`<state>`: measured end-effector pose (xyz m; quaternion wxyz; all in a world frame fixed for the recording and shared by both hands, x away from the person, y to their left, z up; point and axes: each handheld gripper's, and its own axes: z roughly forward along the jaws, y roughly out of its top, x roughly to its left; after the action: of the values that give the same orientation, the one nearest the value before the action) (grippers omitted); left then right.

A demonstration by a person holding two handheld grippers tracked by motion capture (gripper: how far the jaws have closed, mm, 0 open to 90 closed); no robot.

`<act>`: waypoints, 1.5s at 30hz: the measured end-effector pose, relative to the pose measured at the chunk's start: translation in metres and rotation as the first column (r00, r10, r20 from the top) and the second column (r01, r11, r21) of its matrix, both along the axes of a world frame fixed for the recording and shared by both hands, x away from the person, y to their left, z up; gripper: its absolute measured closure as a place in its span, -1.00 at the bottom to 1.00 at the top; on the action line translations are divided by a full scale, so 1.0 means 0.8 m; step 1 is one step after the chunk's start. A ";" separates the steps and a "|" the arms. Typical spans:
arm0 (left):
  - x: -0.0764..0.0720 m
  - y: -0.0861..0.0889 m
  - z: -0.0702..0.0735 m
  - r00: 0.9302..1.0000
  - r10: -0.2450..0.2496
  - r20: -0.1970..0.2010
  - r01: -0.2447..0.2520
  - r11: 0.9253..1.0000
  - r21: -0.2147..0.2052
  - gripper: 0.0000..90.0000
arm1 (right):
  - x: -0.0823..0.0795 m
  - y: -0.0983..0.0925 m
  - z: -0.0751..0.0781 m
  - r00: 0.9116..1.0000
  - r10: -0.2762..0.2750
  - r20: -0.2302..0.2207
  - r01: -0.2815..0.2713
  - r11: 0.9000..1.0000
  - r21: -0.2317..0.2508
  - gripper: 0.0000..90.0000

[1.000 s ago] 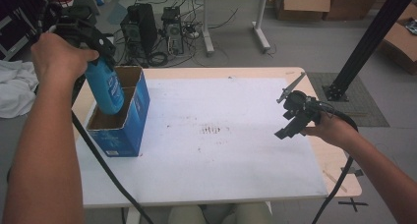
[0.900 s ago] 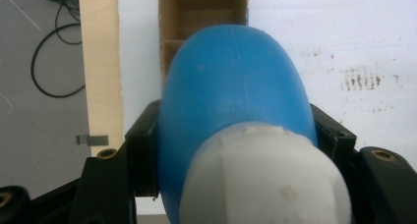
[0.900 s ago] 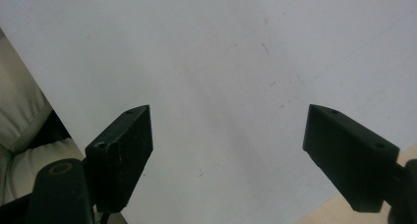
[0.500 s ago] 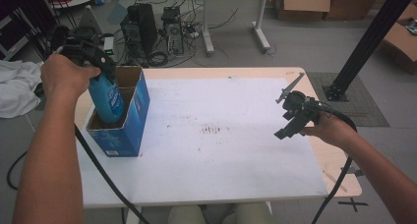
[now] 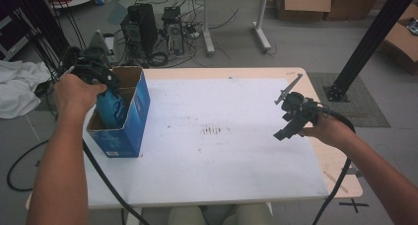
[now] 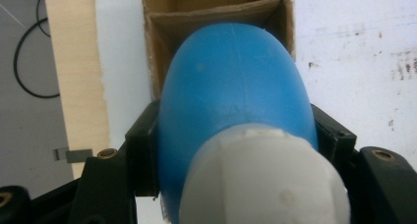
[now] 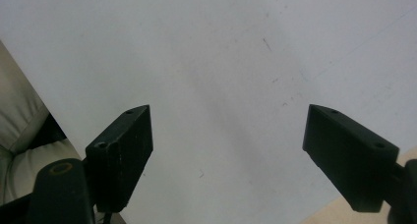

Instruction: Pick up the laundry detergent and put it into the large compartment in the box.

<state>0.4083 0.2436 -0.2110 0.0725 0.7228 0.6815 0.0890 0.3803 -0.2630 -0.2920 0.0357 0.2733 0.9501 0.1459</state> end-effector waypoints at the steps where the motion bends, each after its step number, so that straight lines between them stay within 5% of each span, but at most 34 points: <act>1: 0.001 0.000 -0.004 1.000 0.000 -0.010 0.000 1.000 0.002 -0.15 | 0.000 0.000 0.000 1.000 0.000 -0.001 0.000 1.000 0.002 -0.58; 19: 0.003 0.002 -0.070 0.998 -0.009 -0.057 0.010 1.000 0.007 -0.16 | 0.000 -0.003 -0.003 1.000 -0.010 -0.005 0.010 1.000 0.002 -0.58; 30: 0.005 0.002 -0.088 0.997 -0.012 -0.076 0.013 1.000 0.003 -0.16 | 0.001 -0.005 -0.004 1.000 -0.015 -0.008 0.015 1.000 0.001 -0.58; 45: 0.004 0.005 -0.089 0.997 0.004 -0.073 -0.005 1.000 -0.011 -0.16 | 0.001 -0.004 -0.004 1.000 -0.009 -0.007 0.009 1.000 0.002 -0.57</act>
<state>0.4118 0.2479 -0.2821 0.0513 0.7236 0.6858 0.0587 0.3811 -0.2661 -0.2953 0.0328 0.2782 0.9488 0.1459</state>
